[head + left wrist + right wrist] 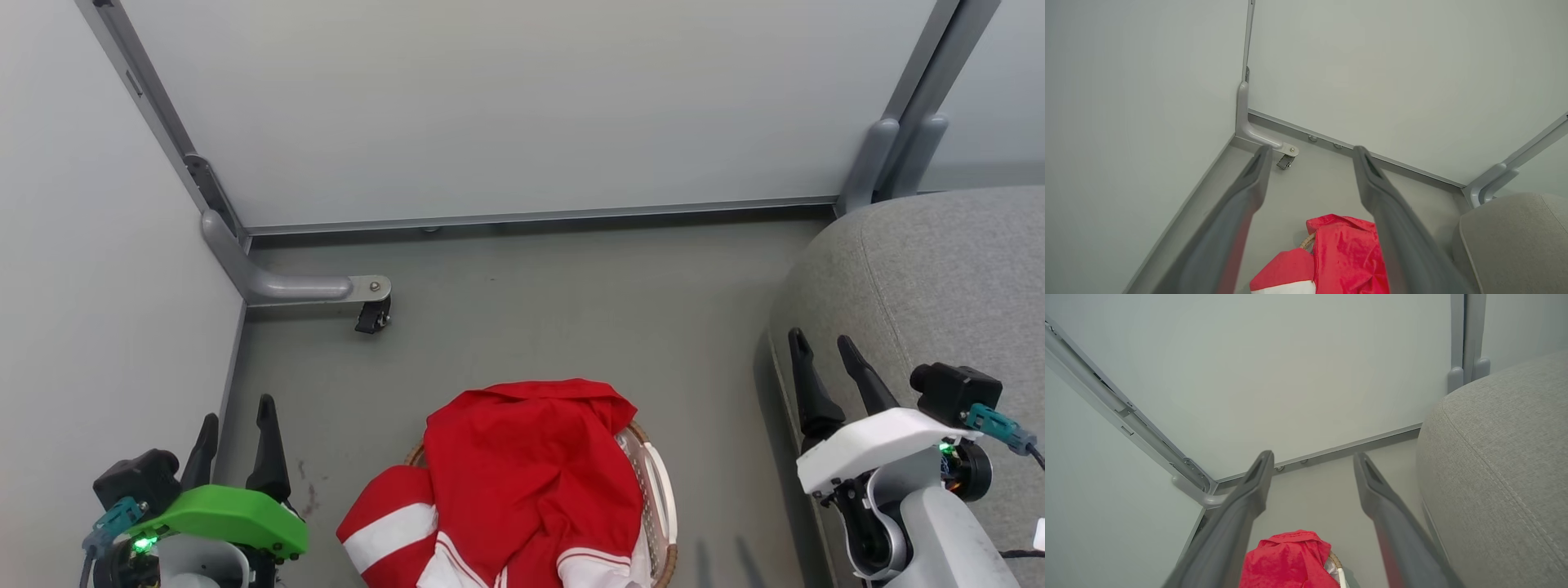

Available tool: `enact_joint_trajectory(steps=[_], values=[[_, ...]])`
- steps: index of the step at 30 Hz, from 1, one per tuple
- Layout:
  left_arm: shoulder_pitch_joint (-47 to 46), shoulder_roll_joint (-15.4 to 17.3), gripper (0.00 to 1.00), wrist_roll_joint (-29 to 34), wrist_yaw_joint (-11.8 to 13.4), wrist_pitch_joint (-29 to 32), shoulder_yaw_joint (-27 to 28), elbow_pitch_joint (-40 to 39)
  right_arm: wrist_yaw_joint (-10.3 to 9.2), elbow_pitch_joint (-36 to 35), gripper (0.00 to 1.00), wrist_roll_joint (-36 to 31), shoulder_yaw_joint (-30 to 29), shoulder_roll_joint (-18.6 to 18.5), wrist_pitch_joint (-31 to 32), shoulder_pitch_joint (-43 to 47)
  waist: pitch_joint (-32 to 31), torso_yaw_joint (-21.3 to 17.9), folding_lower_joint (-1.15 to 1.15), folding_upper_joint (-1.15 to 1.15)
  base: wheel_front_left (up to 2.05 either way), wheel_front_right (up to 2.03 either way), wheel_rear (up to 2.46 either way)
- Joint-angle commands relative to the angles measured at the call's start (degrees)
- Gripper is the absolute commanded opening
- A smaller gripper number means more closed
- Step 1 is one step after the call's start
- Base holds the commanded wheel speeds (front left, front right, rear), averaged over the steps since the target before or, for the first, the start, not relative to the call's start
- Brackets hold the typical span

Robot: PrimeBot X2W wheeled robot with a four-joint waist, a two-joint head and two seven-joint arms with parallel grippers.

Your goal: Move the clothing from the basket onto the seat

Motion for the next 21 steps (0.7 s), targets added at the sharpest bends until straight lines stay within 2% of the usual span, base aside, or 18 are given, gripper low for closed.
enact_joint_trajectory(steps=[1, 21], values=[[-1.69, 0.68, 1.0, 1.99, 0.34, -0.55, -0.26, -0.42, 0.01, -0.21, 1.0, -2.03, -0.07, -0.4, -0.64, -1.2, -0.01, 0.08, 0.0, 0.0, 0.0, 0.0, 0.0], [0.01, 0.76, 1.0, 12.47, 0.76, -3.23, -2.08, -1.13, 0.02, 0.41, 1.0, -13.65, -0.29, 0.36, -3.3, -0.84, -0.16, 0.87, 0.0, 0.0, 0.0, 0.0, 0.0]])
